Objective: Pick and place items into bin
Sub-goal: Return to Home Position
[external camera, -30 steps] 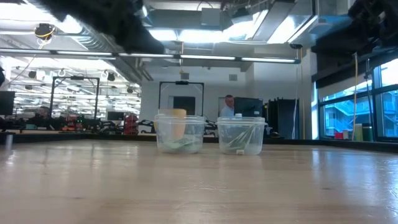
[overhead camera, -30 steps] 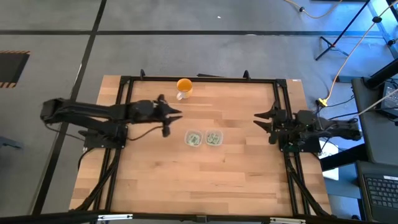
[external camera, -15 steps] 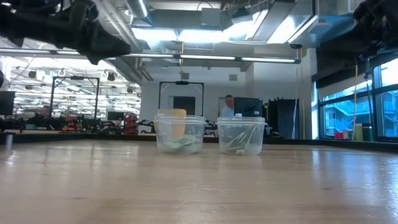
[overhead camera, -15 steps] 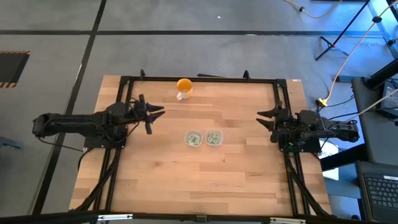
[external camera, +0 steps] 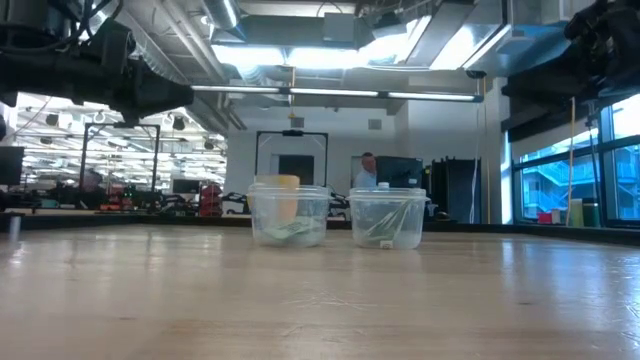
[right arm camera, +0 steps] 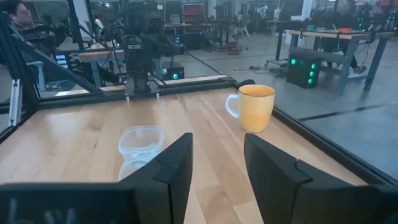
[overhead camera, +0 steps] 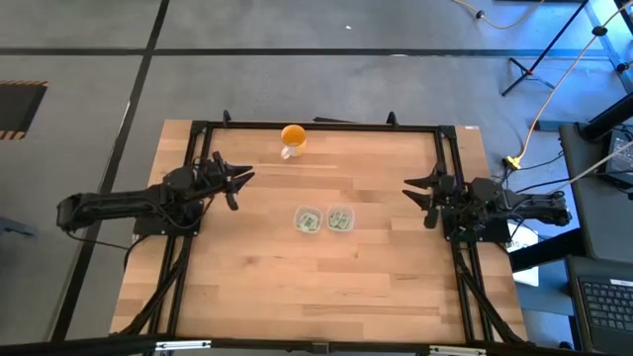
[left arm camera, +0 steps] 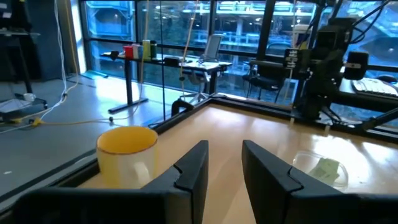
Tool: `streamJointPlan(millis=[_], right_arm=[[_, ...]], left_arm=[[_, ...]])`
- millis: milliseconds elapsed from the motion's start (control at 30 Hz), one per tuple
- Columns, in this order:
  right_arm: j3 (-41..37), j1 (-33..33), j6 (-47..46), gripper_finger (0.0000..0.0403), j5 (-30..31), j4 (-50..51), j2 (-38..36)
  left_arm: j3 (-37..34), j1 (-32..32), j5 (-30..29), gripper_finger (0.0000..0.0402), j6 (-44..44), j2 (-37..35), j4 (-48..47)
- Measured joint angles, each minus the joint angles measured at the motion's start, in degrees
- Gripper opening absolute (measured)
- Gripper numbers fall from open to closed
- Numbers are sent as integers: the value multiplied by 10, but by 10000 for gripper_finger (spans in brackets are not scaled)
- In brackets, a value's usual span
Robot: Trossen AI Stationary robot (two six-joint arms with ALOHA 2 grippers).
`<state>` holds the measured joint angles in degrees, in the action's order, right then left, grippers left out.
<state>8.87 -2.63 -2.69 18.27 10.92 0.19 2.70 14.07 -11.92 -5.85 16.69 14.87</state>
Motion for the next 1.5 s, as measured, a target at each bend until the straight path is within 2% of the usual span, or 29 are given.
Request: streamJointPlan(millis=[200, 700, 867, 1300, 1500], right_arm=[[-35, 0, 2, 148, -4, -57, 0], [-46, 0, 0, 148, -5, -66, 0], [-46, 0, -1, 148, -5, -57, 0], [-46, 0, -31, 148, -5, -18, 0], [-46, 0, -27, 148, -4, -18, 0]], left_arm=[[-23, 9, 0, 92, -12, 0, 0], [-23, 11, 0, 92, 1, -9, -14], [-23, 11, -9, 92, 11, -48, -24], [-20, 11, -33, 92, 9, -163, -125], [-19, 11, -37, 92, 37, -161, -126]])
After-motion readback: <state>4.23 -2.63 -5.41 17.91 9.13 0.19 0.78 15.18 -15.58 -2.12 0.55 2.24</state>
